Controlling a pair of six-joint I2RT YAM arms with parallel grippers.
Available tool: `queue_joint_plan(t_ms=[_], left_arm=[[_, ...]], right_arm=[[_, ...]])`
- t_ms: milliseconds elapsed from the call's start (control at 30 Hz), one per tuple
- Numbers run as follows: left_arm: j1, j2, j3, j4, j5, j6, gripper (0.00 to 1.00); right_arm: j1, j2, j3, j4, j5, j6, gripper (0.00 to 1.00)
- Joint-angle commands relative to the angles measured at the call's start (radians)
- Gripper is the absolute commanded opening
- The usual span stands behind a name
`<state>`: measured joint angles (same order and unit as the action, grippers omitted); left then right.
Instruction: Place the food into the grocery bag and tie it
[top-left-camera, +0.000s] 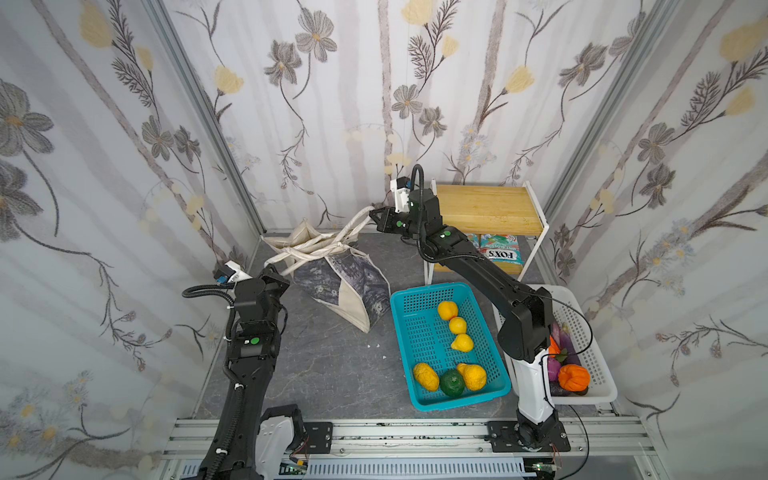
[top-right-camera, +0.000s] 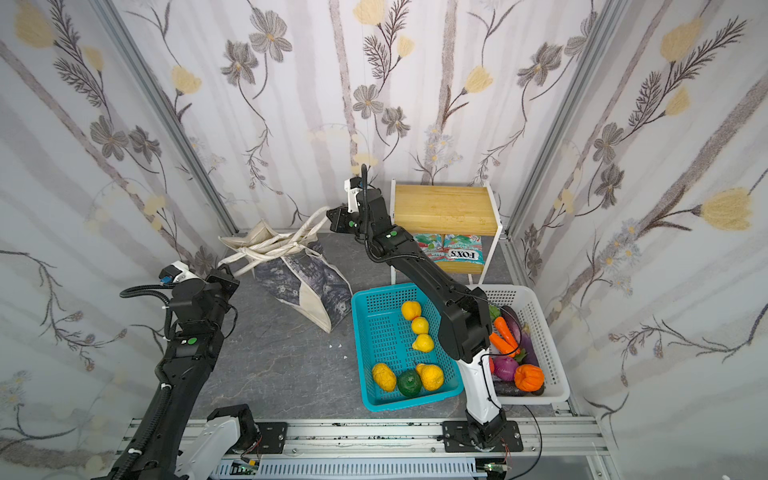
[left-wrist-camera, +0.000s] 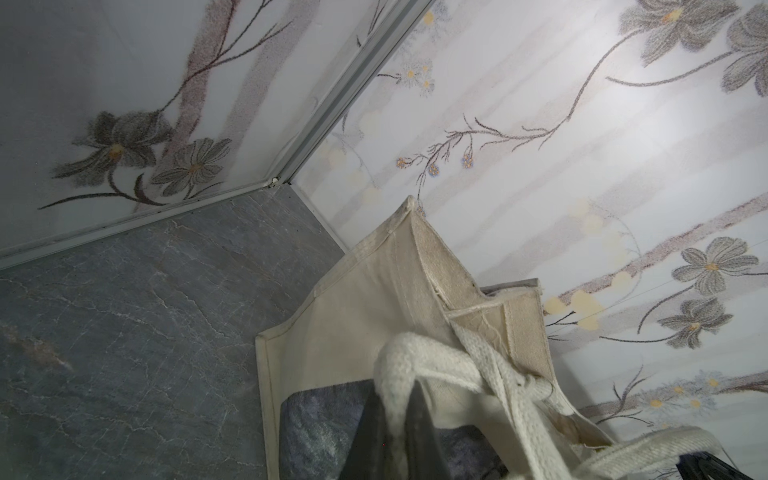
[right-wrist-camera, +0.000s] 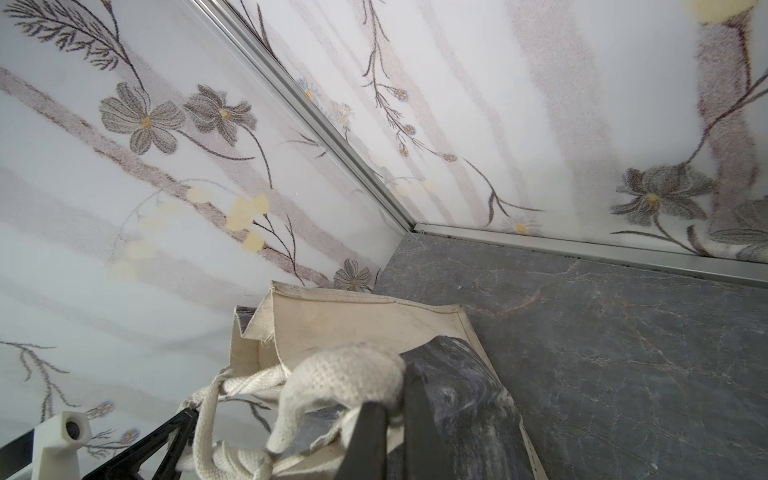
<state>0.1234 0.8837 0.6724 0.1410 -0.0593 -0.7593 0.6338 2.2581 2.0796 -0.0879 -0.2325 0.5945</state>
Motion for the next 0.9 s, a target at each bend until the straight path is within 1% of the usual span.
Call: queue_joint_plan(t_ms=[0,100,167,200,300,467,567,633,700,733,767,833,867], left_arm=[[0.014,0.001,0.003,-0.009,-0.203,0.027,0.0],[0.025,0.008,0.002,-0.009,-0.217,0.036,0.0],[0.04,-0.001,-0.012,-0.009,-0.219,0.006,0.0],[0.052,-0.004,-0.019,-0.009,-0.213,-0.015,0.0],[0.069,-0.006,-0.02,-0.009,-0.199,-0.027,0.0],[0.079,0.001,-0.026,-0.01,-0.223,-0.037,0.0],[0.078,0.021,-0.012,-0.007,-0.172,-0.041,0.0],[0.075,0.034,0.001,0.005,-0.141,-0.044,0.0],[0.071,0.05,-0.001,0.071,-0.083,-0.029,0.0],[0.066,0.063,-0.003,0.102,-0.041,-0.028,0.0],[0.063,0.075,0.003,0.107,-0.021,-0.04,0.01],[0.043,0.098,0.006,0.129,0.006,-0.066,0.04],[0.032,0.105,0.005,0.136,0.008,-0.07,0.05]], right_arm=[[-0.02,0.012,0.012,0.111,0.259,-0.022,0.0],[-0.035,0.033,0.012,0.147,0.198,0.066,0.0],[-0.058,0.045,-0.012,0.213,0.126,0.179,0.0],[-0.065,0.047,-0.024,0.238,0.114,0.206,0.0],[-0.059,0.043,-0.029,0.252,0.131,0.185,0.0],[-0.069,0.038,-0.056,0.285,0.114,0.209,0.0],[-0.06,0.045,-0.047,0.286,0.099,0.183,0.0],[-0.049,0.056,-0.014,0.263,0.098,0.141,0.0],[-0.045,0.059,-0.012,0.278,0.079,0.126,0.0],[-0.043,0.064,-0.012,0.29,0.057,0.115,0.02],[-0.043,0.069,-0.011,0.299,0.041,0.107,0.03],[-0.037,0.078,-0.01,0.305,0.019,0.08,0.08],[-0.035,0.081,-0.01,0.305,0.01,0.066,0.13]])
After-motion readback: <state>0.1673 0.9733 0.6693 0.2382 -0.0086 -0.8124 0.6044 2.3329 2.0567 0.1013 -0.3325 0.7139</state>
